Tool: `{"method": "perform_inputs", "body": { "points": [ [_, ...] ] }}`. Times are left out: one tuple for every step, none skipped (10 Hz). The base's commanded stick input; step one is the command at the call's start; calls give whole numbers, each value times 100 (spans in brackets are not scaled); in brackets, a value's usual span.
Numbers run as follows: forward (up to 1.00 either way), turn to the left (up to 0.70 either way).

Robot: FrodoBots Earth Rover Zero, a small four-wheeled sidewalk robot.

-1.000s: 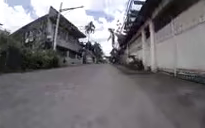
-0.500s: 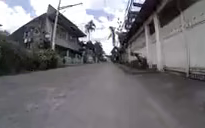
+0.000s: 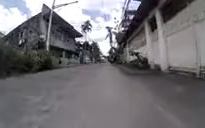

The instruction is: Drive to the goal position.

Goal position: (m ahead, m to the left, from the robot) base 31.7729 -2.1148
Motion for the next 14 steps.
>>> {"method": "perform_inputs", "body": {
  "points": [
    [100,0],
    [100,0],
    [100,0],
    [100,0],
    [100,0],
    [100,0],
    [100,0],
    [100,0],
    [100,0],
    [100,0],
    [100,0],
    [100,0],
    [100,0],
    [100,-10]
  ]
}}
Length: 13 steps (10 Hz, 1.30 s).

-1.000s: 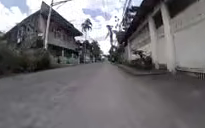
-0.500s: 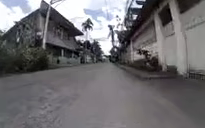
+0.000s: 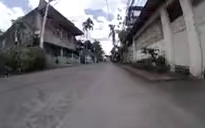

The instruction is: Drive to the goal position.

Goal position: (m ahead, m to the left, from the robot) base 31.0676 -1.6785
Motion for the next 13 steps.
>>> {"method": "perform_inputs", "body": {
  "points": [
    [100,-22],
    [100,-33],
    [100,-23],
    [100,-5],
    [100,0],
    [100,0],
    [100,0],
    [100,0],
    [100,0],
    [100,0],
    [100,0],
    [100,0],
    [100,0]
  ]
}}
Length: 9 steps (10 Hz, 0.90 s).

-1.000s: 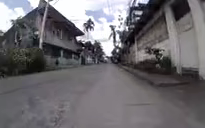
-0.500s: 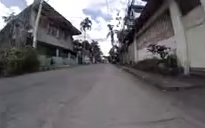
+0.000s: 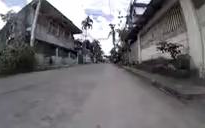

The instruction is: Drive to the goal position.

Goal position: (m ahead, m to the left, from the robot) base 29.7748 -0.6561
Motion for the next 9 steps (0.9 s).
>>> {"method": "perform_inputs", "body": {
  "points": [
    [100,0],
    [100,0],
    [100,0],
    [100,0],
    [100,-6],
    [100,-17],
    [100,-25],
    [100,-30],
    [100,-36]
  ]
}}
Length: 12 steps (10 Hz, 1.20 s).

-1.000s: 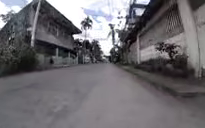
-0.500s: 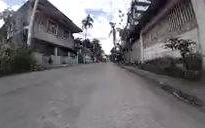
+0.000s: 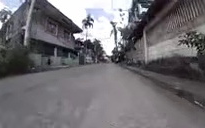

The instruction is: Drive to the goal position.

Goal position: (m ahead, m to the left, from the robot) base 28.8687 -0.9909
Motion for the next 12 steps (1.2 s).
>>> {"method": "perform_inputs", "body": {
  "points": [
    [100,-35],
    [100,-25],
    [100,-15],
    [100,-9],
    [100,-3],
    [100,0],
    [100,0],
    [100,0],
    [100,0],
    [100,0],
    [100,0],
    [100,0]
  ]
}}
